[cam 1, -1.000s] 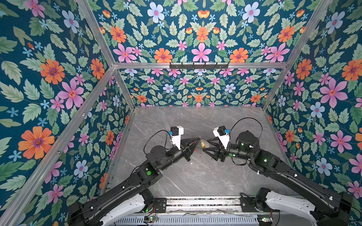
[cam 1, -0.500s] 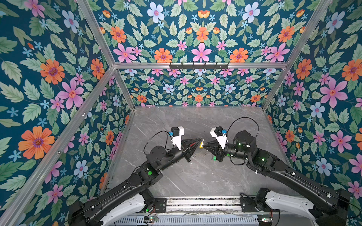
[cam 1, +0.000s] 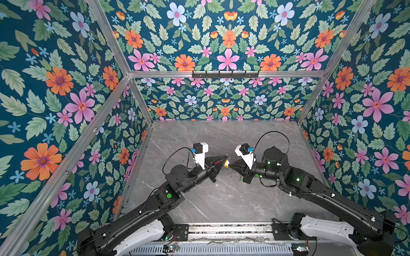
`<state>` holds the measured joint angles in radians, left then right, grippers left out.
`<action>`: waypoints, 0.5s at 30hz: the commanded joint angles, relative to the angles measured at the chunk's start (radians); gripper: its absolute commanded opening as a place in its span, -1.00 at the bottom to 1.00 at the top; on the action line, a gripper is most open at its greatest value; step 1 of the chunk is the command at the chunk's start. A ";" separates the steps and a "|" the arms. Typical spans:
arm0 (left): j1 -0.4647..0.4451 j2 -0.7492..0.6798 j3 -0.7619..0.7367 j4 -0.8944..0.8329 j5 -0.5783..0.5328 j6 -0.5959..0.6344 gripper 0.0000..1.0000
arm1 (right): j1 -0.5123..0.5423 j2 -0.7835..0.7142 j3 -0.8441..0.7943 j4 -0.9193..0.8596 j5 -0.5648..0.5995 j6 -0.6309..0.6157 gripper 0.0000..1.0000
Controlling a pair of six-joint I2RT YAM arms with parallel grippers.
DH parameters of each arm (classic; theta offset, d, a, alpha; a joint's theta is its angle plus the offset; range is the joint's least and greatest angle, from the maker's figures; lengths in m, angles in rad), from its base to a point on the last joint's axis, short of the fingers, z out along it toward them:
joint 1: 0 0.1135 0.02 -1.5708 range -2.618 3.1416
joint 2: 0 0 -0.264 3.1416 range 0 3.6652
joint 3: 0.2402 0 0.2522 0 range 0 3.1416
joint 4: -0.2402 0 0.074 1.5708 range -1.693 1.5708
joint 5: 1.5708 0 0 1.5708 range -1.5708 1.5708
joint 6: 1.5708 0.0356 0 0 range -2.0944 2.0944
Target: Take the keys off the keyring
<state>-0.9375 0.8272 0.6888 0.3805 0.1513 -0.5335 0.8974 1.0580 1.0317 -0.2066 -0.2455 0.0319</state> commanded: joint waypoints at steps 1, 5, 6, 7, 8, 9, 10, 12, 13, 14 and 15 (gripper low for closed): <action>-0.001 -0.002 0.007 -0.015 -0.054 0.019 -1.00 | 0.017 0.006 0.019 -0.028 0.059 -0.031 -1.00; -0.001 -0.003 0.006 -0.028 -0.071 0.026 -1.00 | 0.029 0.013 0.033 -0.042 0.092 -0.033 -1.00; -0.001 -0.003 0.008 -0.030 -0.074 0.026 -1.00 | 0.030 0.013 0.034 -0.042 0.095 -0.032 -1.00; 0.000 -0.003 0.008 -0.032 -0.078 0.028 -1.00 | 0.030 0.014 0.036 -0.043 0.098 -0.031 -1.00; -0.001 -0.003 0.007 -0.034 -0.081 0.027 -1.00 | 0.031 0.014 0.039 -0.045 0.100 -0.031 -1.00; -0.001 -0.004 0.007 -0.034 -0.086 0.028 -1.00 | 0.033 0.016 0.041 -0.048 0.102 -0.031 -1.00; -0.001 -0.005 0.005 -0.034 -0.091 0.029 -1.00 | 0.035 0.017 0.044 -0.051 0.106 -0.031 -1.00; -0.001 -0.005 0.002 -0.027 -0.096 0.029 -1.00 | 0.043 0.024 0.050 -0.054 0.111 -0.029 -1.00; -0.001 -0.004 -0.001 -0.022 -0.096 0.029 -1.00 | 0.051 0.029 0.057 -0.058 0.121 -0.030 -1.00; -0.001 -0.003 -0.005 -0.014 -0.095 0.030 -1.00 | 0.058 0.034 0.064 -0.063 0.127 -0.030 -1.00; -0.001 -0.001 -0.009 -0.006 -0.096 0.029 -1.00 | 0.066 0.042 0.071 -0.070 0.135 -0.032 -1.00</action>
<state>-0.9401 0.8249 0.6861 0.3538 0.1020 -0.5201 0.9501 1.0924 1.0870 -0.2825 -0.1196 0.0151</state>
